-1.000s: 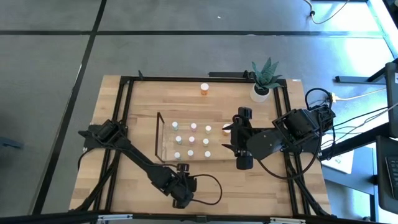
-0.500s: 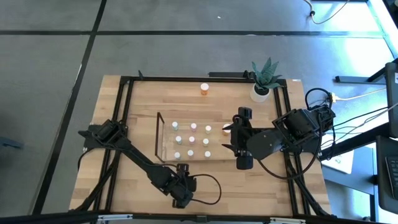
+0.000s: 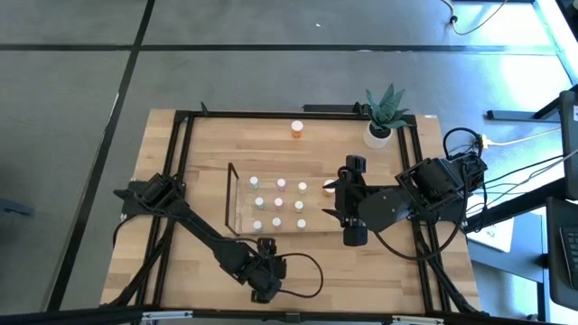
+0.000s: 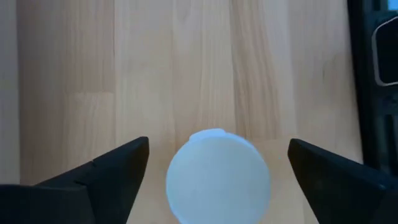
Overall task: Pick and place medicine bottles onto shelf by color
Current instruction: Put the left orange pill bottle on the shelf aligned with the other orange pill bottle
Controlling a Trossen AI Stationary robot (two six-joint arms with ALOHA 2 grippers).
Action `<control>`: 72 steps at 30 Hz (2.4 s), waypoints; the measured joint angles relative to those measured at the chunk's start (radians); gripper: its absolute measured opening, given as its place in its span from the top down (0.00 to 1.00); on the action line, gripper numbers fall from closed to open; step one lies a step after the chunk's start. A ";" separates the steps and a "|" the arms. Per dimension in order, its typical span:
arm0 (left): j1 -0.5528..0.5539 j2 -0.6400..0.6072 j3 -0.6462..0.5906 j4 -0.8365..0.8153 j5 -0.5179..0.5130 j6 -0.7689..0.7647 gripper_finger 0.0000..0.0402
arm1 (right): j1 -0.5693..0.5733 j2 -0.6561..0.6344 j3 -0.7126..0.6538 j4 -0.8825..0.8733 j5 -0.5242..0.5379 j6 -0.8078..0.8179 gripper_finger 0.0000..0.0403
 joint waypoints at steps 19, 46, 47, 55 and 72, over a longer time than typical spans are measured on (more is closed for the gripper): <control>-0.106 0.000 0.388 -0.590 -0.160 -0.162 0.04 | 0.000 0.000 0.000 0.000 0.000 -0.001 0.40; -0.432 -0.063 0.472 -0.956 -0.340 -0.831 0.04 | 0.001 0.143 0.001 0.054 -0.172 0.014 0.40; -0.439 -0.068 0.472 -0.957 -0.343 -0.838 0.04 | 0.001 0.163 0.001 0.050 -0.192 -0.030 0.40; -0.447 -0.074 0.472 -0.957 -0.356 -0.844 0.04 | 0.000 0.313 0.000 0.100 -0.276 -0.286 0.40; -0.446 -0.074 0.472 -0.957 -0.355 -0.894 0.04 | -0.008 0.546 0.000 0.358 -0.420 -0.534 0.40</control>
